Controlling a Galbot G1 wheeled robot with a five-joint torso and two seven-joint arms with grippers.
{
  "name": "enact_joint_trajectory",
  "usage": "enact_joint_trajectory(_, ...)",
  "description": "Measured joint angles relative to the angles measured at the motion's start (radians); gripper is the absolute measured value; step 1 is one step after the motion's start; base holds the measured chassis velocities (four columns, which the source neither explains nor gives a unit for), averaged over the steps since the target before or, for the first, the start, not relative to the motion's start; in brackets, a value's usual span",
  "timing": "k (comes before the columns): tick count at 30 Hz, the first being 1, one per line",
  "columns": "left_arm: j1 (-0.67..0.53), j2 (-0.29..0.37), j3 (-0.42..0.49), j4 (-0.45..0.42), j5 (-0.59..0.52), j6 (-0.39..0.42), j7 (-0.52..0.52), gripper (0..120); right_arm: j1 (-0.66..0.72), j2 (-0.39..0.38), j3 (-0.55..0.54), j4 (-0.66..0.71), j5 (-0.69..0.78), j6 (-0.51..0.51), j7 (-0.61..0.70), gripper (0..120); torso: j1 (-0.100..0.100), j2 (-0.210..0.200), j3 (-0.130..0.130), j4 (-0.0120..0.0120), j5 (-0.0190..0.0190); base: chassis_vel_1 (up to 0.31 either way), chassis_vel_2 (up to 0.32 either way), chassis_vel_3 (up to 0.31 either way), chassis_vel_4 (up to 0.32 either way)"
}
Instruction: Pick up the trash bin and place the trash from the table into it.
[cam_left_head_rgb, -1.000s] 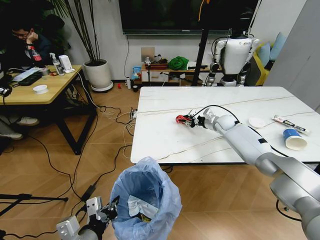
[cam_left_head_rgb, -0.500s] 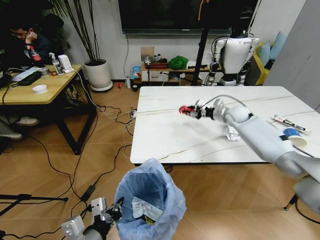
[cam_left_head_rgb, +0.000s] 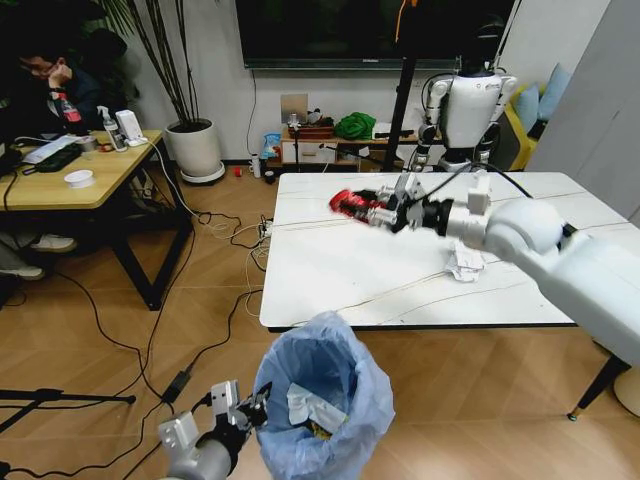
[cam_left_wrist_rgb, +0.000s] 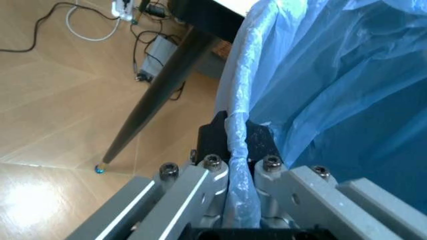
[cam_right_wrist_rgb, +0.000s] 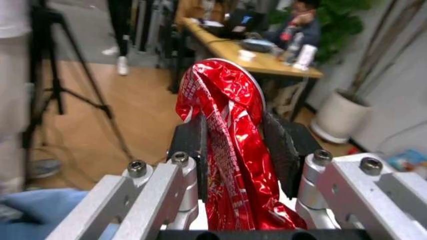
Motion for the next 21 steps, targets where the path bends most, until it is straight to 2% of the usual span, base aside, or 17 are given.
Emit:
enact_joint_trajectory(3, 0.011, -0.013, -0.001, -0.001, 0.008, -0.002, 0.003, 0, -0.019, -0.025, -0.042, 0.051, 0.007, 0.038, -0.002, 26, 0.000, 0.000, 0.000, -0.0002, -0.0006, 0.000, 0.000, 0.000, 0.000)
enact_joint_trajectory(5, 0.028, -0.031, -0.004, -0.009, 0.021, -0.005, 0.009, 0, -0.022, -0.031, -0.090, 0.090, 0.021, 0.072, -0.004, 26, 0.000, 0.000, 0.000, 0.0010, 0.0005, 0.000, 0.000, 0.000, 0.000)
enact_joint_trajectory(10, 0.044, -0.046, -0.007, -0.020, 0.038, -0.007, 0.015, 0, -0.021, -0.048, -0.154, 0.168, 0.028, 0.118, -0.001, 26, 0.000, 0.000, 0.000, 0.0006, -0.0002, 0.000, 0.000, 0.000, 0.000)
enact_joint_trajectory(21, 0.074, -0.072, -0.025, -0.032, 0.064, -0.015, 0.028, 0, -0.026, -0.045, -0.236, 0.192, -0.014, 0.161, -0.013, 26, 0.000, 0.000, 0.000, 0.0003, -0.0002, 0.000, 0.000, 0.000, 0.000)
